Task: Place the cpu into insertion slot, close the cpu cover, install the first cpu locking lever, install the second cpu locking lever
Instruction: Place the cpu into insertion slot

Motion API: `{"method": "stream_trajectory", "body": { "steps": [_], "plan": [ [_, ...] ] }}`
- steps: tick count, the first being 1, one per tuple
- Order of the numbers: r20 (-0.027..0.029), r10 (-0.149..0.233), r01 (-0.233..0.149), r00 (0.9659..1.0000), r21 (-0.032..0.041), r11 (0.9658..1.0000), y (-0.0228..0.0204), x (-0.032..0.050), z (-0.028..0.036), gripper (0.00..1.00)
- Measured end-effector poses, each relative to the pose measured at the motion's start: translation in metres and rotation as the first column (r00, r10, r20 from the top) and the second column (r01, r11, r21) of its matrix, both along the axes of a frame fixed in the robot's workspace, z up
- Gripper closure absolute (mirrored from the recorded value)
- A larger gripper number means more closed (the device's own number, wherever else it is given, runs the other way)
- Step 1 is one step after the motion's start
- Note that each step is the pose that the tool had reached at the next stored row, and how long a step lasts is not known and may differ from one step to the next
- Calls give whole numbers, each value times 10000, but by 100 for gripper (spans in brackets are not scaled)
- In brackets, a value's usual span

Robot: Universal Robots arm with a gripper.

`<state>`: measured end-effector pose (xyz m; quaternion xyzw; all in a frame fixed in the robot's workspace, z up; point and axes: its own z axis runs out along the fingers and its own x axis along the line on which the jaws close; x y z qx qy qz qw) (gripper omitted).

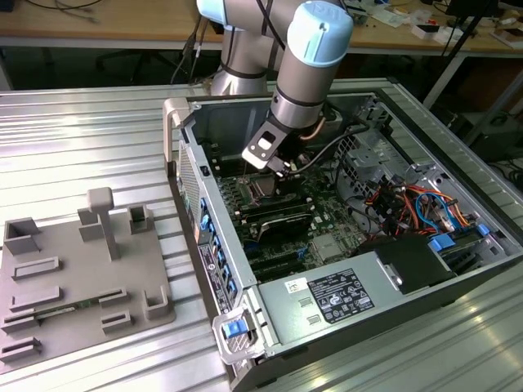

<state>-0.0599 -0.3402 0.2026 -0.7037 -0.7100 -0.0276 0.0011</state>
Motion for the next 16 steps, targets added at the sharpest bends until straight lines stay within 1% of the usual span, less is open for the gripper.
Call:
{"method": "stream_trajectory", "body": {
  "steps": [3,16],
  "plan": [
    [-3,0,0,10000,1,10000,0,2,12,34],
    [-5,43,-43,10000,-1,10000,0,2,14,34]
  ]
}}
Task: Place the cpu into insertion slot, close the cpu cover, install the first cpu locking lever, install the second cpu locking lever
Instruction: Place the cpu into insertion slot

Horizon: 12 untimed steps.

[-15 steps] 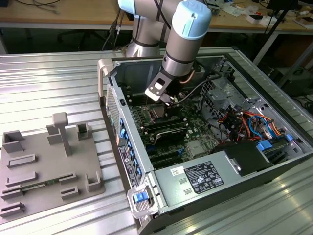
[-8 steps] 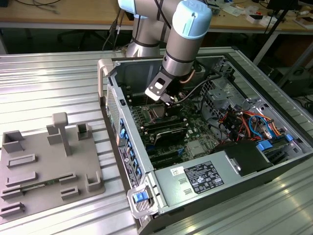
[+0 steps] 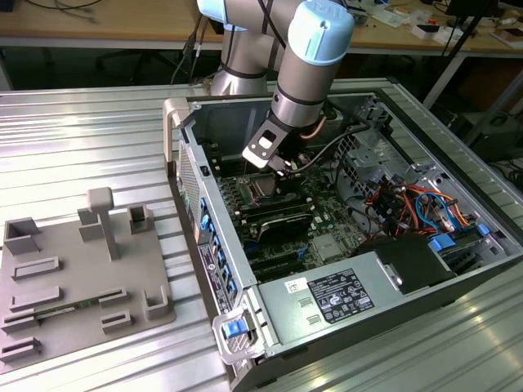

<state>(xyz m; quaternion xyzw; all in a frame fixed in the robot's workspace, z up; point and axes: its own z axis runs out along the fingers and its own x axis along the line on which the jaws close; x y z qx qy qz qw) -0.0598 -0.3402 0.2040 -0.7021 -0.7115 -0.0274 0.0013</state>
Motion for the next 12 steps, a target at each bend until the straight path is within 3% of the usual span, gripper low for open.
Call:
{"method": "stream_trajectory", "body": {
  "steps": [3,4,7,10,12],
  "plan": [
    [-2,1,-1,10000,-5,10000,-1,0,1,42],
    [-1,2,-2,10000,-1,10000,0,0,0,49],
    [0,2,-2,10000,-1,10000,0,0,0,49],
    [1,2,-2,10000,-193,9998,0,0,-1,49],
    [0,2,-2,10000,-197,9998,0,0,0,49]
  ]
}}
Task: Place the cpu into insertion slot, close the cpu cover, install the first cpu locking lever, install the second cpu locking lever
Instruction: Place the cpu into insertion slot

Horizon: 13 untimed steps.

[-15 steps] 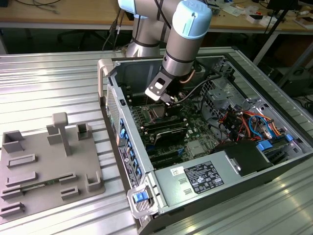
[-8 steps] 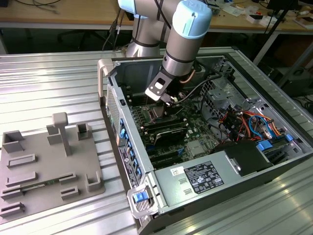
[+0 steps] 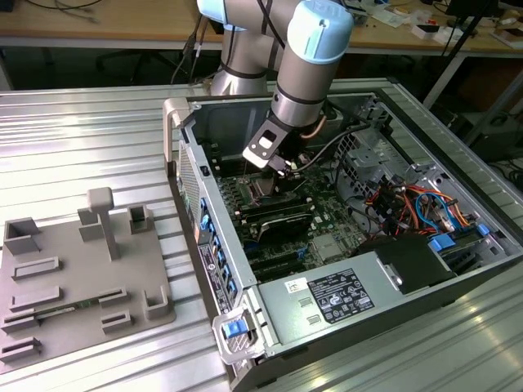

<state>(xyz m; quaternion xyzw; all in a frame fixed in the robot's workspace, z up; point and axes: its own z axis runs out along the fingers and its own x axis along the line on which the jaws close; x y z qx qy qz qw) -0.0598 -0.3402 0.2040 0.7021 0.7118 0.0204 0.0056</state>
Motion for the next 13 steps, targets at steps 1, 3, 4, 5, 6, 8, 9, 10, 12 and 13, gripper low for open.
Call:
{"method": "stream_trajectory", "body": {
  "steps": [1,3,4,5,6,8,9,10,12,13],
  "plan": [
    [1,0,0,10000,-3,10000,0,0,2,49],
    [-1,0,0,10000,-38,10000,0,0,58,41],
    [-8,0,0,10000,-54,10000,2,0,186,41],
    [-16,0,0,10000,-63,10000,2,0,225,42],
    [-23,-1,1,10000,-65,10000,2,-1,253,49],
    [-33,-1,0,10000,-66,10000,2,0,288,61],
    [-35,-1,1,10000,-66,10000,2,0,299,67],
    [-34,-1,0,10000,-64,10000,2,0,301,73],
    [-34,-1,0,10000,-64,10000,2,0,301,79],
    [-35,0,0,10000,-65,10000,2,0,302,85]
  ]
}}
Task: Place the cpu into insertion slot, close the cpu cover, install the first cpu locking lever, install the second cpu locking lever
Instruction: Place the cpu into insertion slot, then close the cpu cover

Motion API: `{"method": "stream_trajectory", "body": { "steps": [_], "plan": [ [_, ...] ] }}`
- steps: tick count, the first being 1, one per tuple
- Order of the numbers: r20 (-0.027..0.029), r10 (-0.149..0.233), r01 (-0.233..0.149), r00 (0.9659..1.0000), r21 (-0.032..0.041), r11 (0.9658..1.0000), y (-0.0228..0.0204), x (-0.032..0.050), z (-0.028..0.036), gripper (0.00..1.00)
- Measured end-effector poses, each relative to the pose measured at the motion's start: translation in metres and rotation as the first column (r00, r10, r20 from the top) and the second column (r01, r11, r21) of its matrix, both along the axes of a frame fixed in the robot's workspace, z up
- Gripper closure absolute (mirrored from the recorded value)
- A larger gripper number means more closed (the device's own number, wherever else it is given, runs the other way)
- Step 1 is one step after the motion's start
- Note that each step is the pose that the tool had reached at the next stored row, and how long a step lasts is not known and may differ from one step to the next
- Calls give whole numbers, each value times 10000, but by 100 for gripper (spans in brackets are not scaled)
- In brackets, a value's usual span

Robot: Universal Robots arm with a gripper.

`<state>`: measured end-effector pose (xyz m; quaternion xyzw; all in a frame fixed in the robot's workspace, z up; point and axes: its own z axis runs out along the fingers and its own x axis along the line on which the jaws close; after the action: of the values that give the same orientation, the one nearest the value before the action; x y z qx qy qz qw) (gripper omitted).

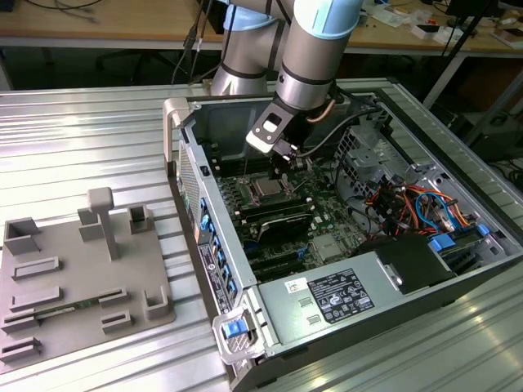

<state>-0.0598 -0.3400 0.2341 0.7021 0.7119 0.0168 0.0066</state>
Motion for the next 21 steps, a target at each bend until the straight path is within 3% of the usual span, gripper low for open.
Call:
{"method": "stream_trajectory", "body": {
  "steps": [1,17,21],
  "plan": [
    [-1,0,0,10000,-1,10000,0,0,1,89],
    [-1,1,-1,10000,-1,10000,0,2,3,89],
    [-2,1,-1,10000,-3,10000,-1,68,4,89]
  ]
}}
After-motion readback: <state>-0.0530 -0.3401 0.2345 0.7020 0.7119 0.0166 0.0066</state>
